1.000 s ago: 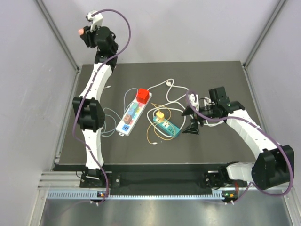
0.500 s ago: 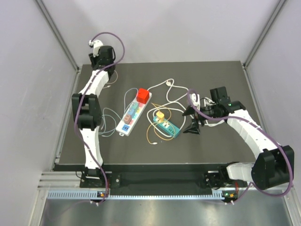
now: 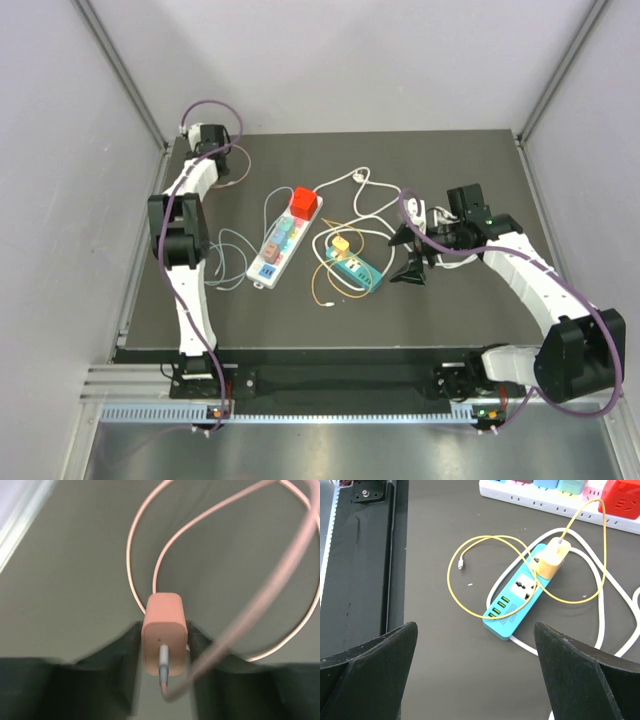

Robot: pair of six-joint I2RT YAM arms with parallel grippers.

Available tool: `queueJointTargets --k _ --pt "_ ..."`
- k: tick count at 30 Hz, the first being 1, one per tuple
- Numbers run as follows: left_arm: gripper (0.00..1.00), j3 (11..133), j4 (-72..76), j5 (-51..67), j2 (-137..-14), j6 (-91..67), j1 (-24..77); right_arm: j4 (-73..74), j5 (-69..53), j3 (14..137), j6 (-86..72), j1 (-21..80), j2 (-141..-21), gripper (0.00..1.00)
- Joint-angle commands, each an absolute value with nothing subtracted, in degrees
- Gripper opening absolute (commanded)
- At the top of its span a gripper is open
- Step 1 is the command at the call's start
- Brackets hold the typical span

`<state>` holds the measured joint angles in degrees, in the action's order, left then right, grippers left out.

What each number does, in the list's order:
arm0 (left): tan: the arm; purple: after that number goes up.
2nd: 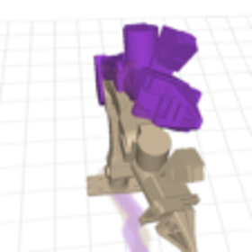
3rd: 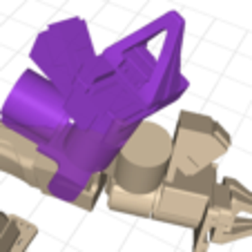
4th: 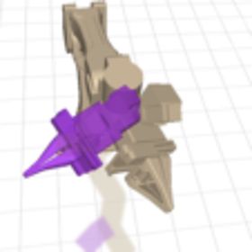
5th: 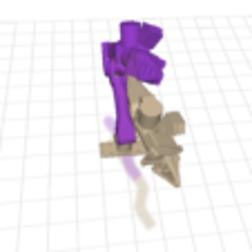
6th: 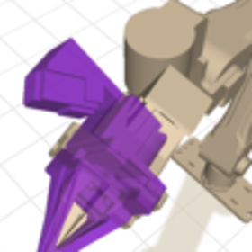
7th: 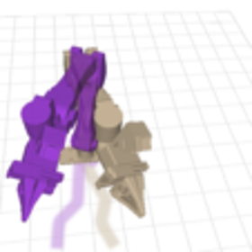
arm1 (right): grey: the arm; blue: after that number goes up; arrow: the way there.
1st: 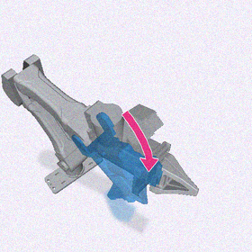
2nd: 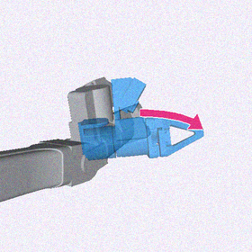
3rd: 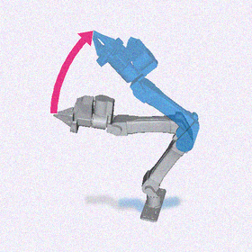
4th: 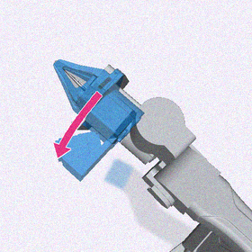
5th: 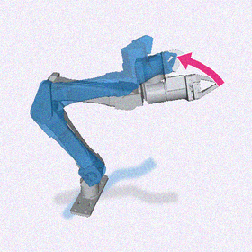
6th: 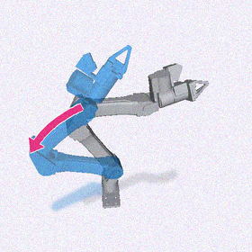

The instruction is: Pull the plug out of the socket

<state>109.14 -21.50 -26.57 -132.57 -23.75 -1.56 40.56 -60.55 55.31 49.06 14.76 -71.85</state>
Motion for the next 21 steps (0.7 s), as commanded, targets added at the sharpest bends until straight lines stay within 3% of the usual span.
queueJointTargets --k 1,2,4,5,14,21 --pt "0.51 110.12 -22.14 -19.00 -132.01 -25.14 -3.07 40.78 -63.11 58.36 50.89 13.89 -71.37 1.00" --pt "0.67 110.56 -22.58 -18.03 -131.84 -24.96 -3.16 40.78 -63.19 58.36 50.98 13.97 -71.45 1.00" --pt "0.81 110.57 -22.06 -14.95 -130.17 -24.09 -3.69 41.04 -63.37 58.45 51.15 13.80 -71.46 1.00" --pt "0.97 110.57 -21.63 -14.59 -129.30 -23.91 -3.78 41.13 -63.37 58.45 51.15 13.89 -71.46 1.00" --pt "0.99 105.13 -16.18 -6.52 -114.46 -24.35 -4.04 42.36 -63.02 57.92 55.36 13.80 -70.40 1.00" --pt "0.99 87.56 -9.67 3.33 -100.48 -26.36 -4.13 40.18 -62.84 54.94 58.54 13.80 -67.41 1.00"
